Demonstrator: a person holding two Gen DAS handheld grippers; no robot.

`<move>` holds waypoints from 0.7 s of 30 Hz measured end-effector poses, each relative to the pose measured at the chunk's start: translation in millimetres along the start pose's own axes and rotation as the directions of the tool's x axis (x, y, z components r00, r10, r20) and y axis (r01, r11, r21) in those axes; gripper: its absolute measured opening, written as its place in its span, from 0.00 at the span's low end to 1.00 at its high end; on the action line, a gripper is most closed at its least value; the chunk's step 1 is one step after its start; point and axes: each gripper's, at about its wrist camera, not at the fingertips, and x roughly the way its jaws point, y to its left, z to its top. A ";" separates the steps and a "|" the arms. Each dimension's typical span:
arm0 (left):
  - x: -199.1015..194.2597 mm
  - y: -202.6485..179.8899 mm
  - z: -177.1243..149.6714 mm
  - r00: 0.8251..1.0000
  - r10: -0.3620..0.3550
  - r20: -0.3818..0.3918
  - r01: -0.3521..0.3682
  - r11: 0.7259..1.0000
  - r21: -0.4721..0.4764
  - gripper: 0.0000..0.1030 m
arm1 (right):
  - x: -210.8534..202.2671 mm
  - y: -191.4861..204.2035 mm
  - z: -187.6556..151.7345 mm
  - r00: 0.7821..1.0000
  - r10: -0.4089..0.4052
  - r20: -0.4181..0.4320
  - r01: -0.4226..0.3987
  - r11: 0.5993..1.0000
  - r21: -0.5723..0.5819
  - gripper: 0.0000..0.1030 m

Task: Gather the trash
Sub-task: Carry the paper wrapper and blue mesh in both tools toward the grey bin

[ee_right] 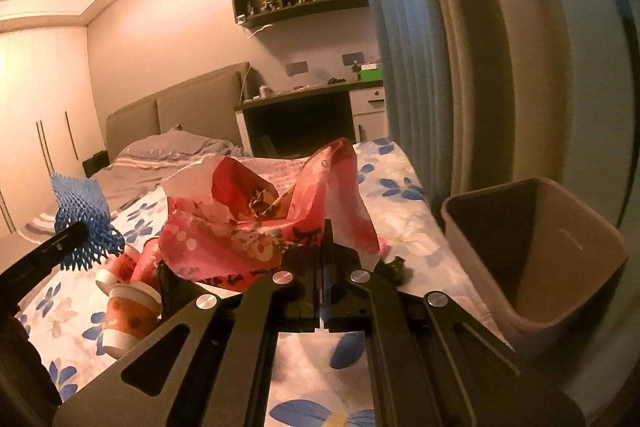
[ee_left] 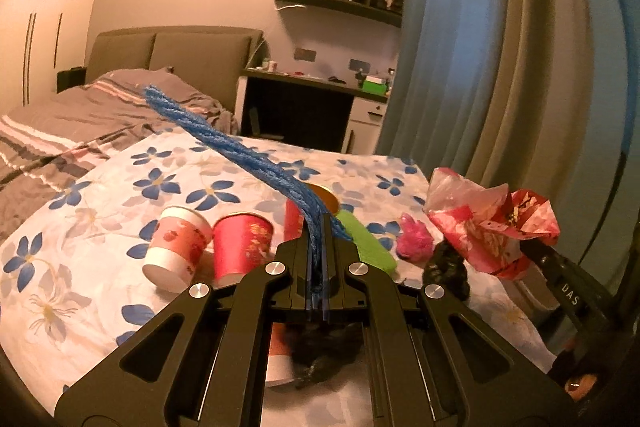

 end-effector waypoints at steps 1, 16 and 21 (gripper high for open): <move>-0.4 -3.5 -0.1 1.000 -0.004 0.001 0.004 1.000 0.005 0.02 | -2.5 -2.8 -0.1 1.000 -0.003 0.005 0.003 1.000 0.003 0.02; 8.3 -55.0 -2.2 0.995 -0.101 -0.016 0.102 0.992 0.081 0.02 | -21.7 -41.9 0.6 0.997 -0.068 0.045 0.066 0.997 0.047 0.02; 15.3 -80.9 -5.0 0.986 -0.164 -0.041 0.168 0.979 0.117 0.02 | -27.4 -57.7 0.0 0.994 -0.097 0.057 0.094 0.994 0.060 0.02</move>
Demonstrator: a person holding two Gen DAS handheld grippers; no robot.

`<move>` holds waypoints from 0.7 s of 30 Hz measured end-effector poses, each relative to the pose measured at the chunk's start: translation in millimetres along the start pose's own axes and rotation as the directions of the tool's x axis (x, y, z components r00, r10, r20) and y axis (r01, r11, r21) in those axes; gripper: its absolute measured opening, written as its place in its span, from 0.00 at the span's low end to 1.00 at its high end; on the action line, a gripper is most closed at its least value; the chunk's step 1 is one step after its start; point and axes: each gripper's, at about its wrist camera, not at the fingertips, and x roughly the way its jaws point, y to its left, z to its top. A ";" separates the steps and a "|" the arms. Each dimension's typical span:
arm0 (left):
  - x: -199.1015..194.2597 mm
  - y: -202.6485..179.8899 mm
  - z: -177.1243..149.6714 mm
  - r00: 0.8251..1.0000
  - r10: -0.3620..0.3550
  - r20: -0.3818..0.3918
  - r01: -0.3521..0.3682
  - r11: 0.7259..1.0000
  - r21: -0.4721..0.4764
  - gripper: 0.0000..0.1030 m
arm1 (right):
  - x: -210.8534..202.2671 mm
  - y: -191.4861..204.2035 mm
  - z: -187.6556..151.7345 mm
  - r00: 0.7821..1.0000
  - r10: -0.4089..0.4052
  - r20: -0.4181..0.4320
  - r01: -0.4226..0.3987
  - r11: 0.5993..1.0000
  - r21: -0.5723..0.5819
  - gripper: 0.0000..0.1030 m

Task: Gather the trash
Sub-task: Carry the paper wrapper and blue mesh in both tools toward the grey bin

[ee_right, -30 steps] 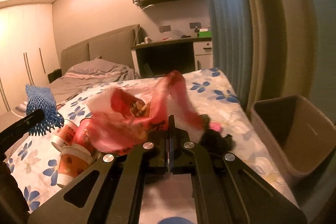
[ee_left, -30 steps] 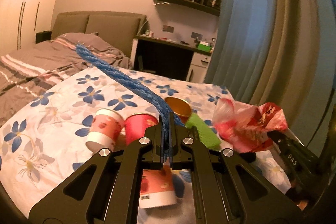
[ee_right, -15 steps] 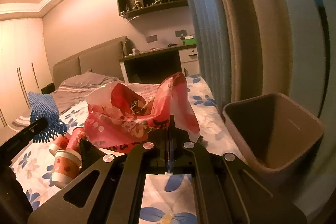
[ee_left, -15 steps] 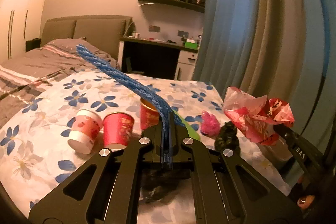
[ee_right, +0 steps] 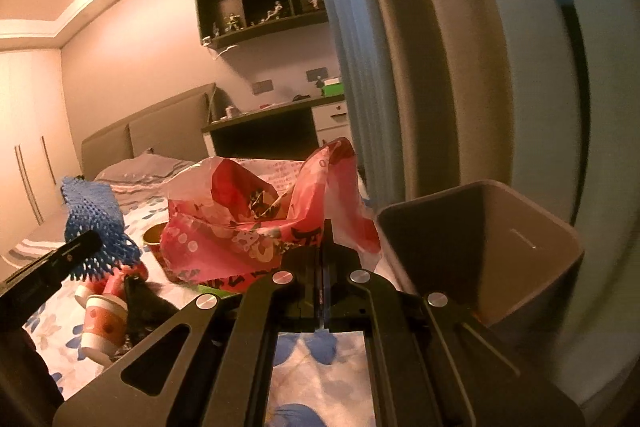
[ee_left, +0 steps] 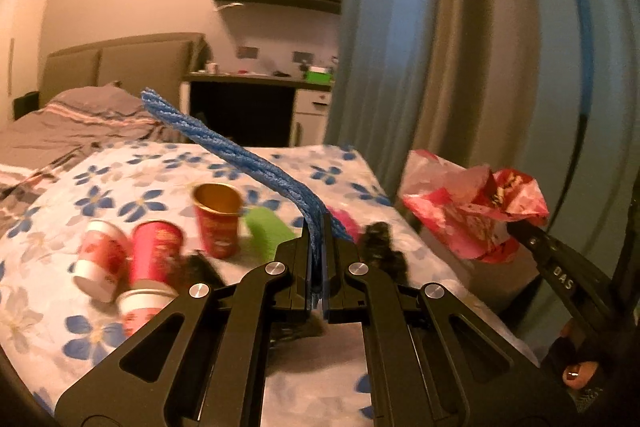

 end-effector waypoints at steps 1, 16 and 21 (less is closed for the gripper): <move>3.4 -7.5 0.3 1.000 -0.019 -0.005 0.019 1.000 0.011 0.02 | -0.4 -3.8 0.5 1.000 -0.008 0.003 0.008 1.000 0.003 0.02; 47.1 -109.9 4.3 0.971 -0.236 -0.047 0.240 0.962 0.128 0.02 | -16.4 -66.4 9.8 0.985 -0.164 0.057 0.161 0.985 0.063 0.02; 60.5 -136.0 1.9 0.956 -0.287 -0.055 0.292 0.944 0.151 0.02 | -15.7 -87.1 12.4 0.973 -0.221 0.067 0.215 0.972 0.091 0.02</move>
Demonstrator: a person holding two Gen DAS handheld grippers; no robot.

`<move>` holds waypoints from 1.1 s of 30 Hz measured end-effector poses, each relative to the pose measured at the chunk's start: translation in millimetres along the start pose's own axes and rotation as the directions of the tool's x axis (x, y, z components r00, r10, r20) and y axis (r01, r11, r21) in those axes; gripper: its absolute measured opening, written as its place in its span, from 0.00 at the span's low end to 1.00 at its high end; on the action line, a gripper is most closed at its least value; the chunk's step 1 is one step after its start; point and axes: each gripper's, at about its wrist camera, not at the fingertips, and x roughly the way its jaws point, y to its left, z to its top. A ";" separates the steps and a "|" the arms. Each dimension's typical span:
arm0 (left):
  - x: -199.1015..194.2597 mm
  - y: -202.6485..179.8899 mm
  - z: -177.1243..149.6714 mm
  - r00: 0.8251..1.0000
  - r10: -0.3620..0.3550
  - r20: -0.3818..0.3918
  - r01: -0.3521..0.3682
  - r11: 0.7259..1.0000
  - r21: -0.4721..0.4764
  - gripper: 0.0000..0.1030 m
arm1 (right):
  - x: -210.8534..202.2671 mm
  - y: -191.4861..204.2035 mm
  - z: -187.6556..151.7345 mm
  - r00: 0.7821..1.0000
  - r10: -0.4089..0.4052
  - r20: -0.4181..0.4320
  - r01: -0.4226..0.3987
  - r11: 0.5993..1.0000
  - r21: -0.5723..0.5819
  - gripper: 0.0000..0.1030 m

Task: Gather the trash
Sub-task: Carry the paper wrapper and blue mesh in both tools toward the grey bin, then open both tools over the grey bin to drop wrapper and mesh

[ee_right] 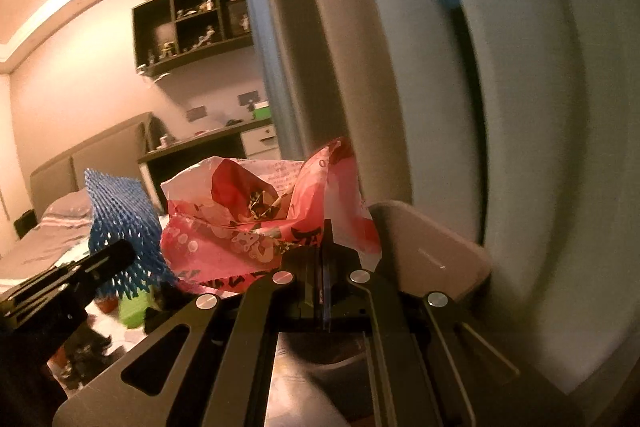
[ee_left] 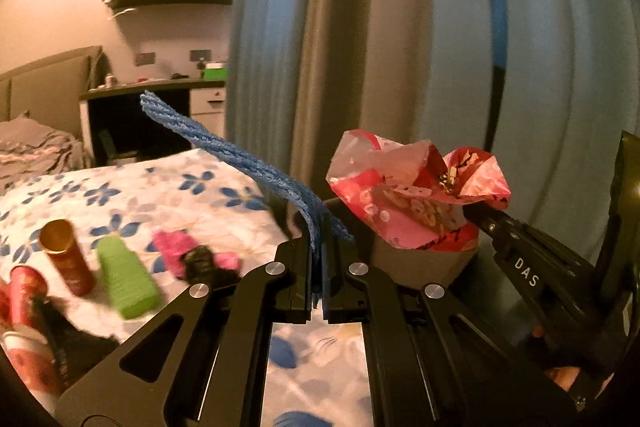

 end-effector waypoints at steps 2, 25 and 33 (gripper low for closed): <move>8.3 -9.1 -1.2 1.000 -0.019 -0.003 0.019 1.000 0.018 0.02 | 2.2 -5.8 1.2 1.000 -0.013 0.003 0.013 1.000 0.007 0.02; 79.8 -38.4 -20.1 0.984 -0.134 -0.118 0.142 0.988 0.058 0.02 | 18.5 -33.6 1.0 0.995 -0.099 -0.010 0.099 0.993 0.060 0.02; 90.0 -38.2 -25.7 0.978 -0.148 -0.146 0.158 0.986 0.054 0.02 | 23.8 -31.3 1.9 0.994 -0.105 -0.020 0.106 0.992 0.062 0.02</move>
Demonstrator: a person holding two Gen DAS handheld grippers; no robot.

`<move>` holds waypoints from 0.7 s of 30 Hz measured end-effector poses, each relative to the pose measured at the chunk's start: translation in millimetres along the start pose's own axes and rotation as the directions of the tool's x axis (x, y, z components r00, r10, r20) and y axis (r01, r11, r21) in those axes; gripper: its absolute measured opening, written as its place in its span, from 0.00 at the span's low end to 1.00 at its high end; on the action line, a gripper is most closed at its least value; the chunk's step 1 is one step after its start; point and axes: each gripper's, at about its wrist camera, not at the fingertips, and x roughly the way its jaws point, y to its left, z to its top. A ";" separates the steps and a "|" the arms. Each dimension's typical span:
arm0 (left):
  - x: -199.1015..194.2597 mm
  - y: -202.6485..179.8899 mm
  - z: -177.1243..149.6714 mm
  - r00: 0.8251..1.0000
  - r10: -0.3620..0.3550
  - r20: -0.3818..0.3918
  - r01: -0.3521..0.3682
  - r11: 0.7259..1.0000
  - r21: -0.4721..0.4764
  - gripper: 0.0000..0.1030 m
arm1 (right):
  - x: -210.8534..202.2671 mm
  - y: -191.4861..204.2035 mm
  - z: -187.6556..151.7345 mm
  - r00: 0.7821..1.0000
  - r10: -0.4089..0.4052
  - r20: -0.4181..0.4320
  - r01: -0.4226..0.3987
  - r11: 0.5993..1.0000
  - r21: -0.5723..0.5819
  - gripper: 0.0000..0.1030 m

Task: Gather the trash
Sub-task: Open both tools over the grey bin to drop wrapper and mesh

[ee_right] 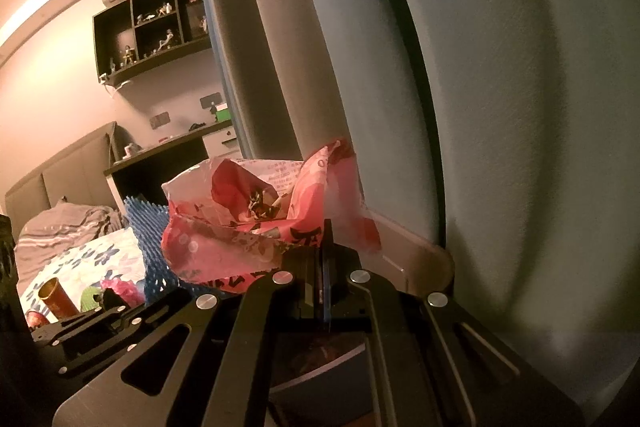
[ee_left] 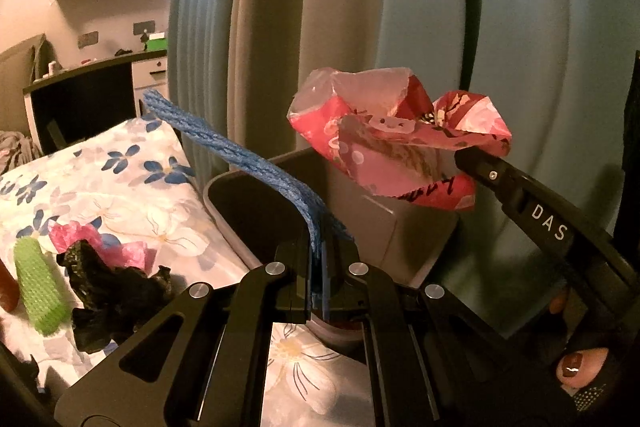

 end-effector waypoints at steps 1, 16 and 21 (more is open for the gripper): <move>0.7 0.3 -0.4 1.000 -0.003 -0.001 0.003 1.000 -0.001 0.02 | 0.6 0.2 -0.2 1.000 0.000 -0.001 0.000 1.000 0.000 0.02; 13.2 0.3 -6.7 0.998 -0.044 -0.043 0.044 0.999 -0.006 0.02 | 7.6 0.1 0.9 1.000 -0.002 -0.016 0.002 1.000 -0.003 0.02; 15.6 -0.6 -8.1 0.996 -0.071 -0.054 0.071 0.997 -0.005 0.02 | 9.9 0.5 0.5 1.000 0.007 -0.024 -0.007 1.000 -0.007 0.02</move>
